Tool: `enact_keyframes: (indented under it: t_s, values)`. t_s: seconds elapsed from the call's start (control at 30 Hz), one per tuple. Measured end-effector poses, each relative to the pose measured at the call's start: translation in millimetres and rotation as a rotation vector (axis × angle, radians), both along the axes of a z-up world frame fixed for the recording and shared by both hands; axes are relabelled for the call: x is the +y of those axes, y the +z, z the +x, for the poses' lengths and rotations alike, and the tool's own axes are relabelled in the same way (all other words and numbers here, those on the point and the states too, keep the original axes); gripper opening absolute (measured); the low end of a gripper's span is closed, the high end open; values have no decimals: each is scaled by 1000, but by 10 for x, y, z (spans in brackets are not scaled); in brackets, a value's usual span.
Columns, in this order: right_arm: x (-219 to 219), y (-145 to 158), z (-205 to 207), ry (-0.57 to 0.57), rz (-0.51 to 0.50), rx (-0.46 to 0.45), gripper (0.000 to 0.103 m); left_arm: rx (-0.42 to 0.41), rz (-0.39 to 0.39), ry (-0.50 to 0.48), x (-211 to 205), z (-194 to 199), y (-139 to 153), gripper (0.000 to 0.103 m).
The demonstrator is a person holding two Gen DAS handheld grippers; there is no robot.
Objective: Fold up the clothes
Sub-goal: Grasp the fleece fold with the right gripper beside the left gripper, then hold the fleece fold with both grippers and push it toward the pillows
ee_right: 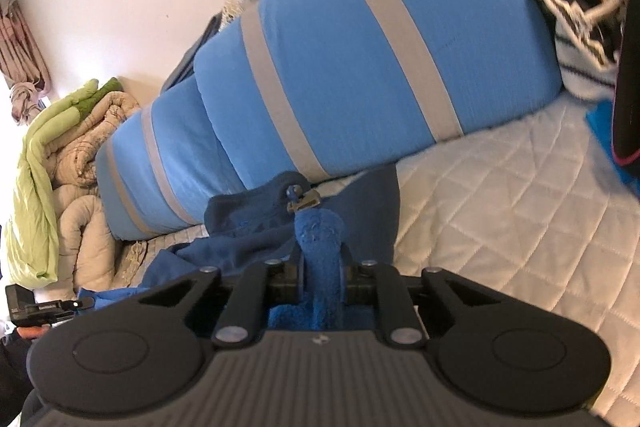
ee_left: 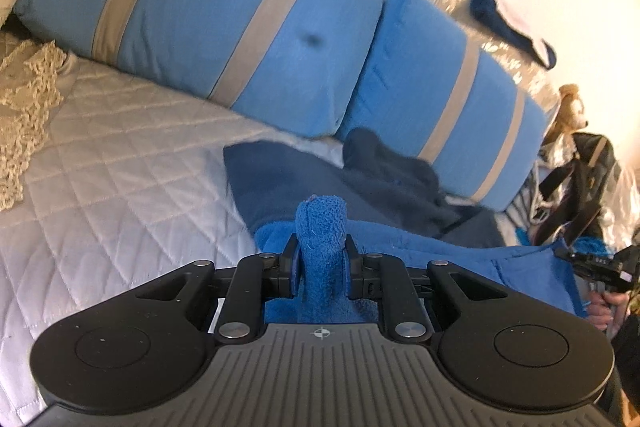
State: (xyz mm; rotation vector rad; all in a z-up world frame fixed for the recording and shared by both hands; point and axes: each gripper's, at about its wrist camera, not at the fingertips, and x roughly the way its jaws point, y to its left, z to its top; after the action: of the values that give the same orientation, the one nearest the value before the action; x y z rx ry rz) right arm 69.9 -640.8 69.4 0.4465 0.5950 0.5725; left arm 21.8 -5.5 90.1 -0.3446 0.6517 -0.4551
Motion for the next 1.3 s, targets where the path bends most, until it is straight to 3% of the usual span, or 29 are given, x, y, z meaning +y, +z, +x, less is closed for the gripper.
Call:
enact_keyframes:
  t_s: [0.33, 0.73, 1.3]
  values:
    - [120, 344, -51, -24, -79, -37, 15, -53, -65, 24, 16, 31, 150, 19]
    - [208, 509, 18, -54, -141, -68, 15, -103, -4, 33, -118, 150, 377, 19]
    - [477, 614, 620, -81, -213, -94, 15, -97, 62, 82, -231, 770, 409, 19]
